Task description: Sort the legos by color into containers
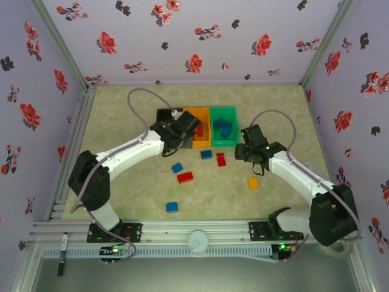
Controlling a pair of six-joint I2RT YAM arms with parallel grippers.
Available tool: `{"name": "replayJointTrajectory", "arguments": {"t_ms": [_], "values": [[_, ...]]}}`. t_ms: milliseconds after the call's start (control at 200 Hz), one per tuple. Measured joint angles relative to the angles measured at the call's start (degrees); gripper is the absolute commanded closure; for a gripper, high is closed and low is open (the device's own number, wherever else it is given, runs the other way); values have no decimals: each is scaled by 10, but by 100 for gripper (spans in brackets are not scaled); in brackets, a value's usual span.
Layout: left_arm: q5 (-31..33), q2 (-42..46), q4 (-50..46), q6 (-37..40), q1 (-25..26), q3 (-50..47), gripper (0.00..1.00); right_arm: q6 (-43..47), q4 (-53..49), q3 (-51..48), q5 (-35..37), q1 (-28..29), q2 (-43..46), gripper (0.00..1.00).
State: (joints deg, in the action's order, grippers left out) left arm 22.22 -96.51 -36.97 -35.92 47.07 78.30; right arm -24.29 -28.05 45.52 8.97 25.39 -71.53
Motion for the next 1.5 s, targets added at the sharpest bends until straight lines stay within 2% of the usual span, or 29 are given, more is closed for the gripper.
{"name": "replayJointTrajectory", "arguments": {"t_ms": [305, 365, 455, 495, 570, 755, 915, 1180, 1500], "values": [[3, -38, 2, 49, -97, 8, 74, -17, 12, -48, -17, 0, 10, 46], [2, -55, 3, 56, -109, 13, 67, -19, 13, -57, -19, 0, 13, 46], [-1, -77, 2, 70, -120, 27, 41, -19, 12, -64, -20, 0, 15, 46], [-3, -84, 2, 75, -122, 33, 34, -20, 12, -65, -21, 0, 15, 46], [-11, -88, 3, 77, -122, 41, 31, -23, 12, -66, -22, 1, 17, 46], [-28, -73, 5, 78, -119, 37, 30, -26, 12, -74, -22, 1, 32, 46], [-39, 17, 10, 73, -104, -26, 30, -33, 10, -88, -22, 2, 40, 46], [-47, 216, 33, 69, -40, -152, 29, -50, -25, -96, -19, 4, 42, 45], [-48, 380, 36, 71, 19, -267, 27, -96, -59, -129, -20, 16, 79, 36]]}}
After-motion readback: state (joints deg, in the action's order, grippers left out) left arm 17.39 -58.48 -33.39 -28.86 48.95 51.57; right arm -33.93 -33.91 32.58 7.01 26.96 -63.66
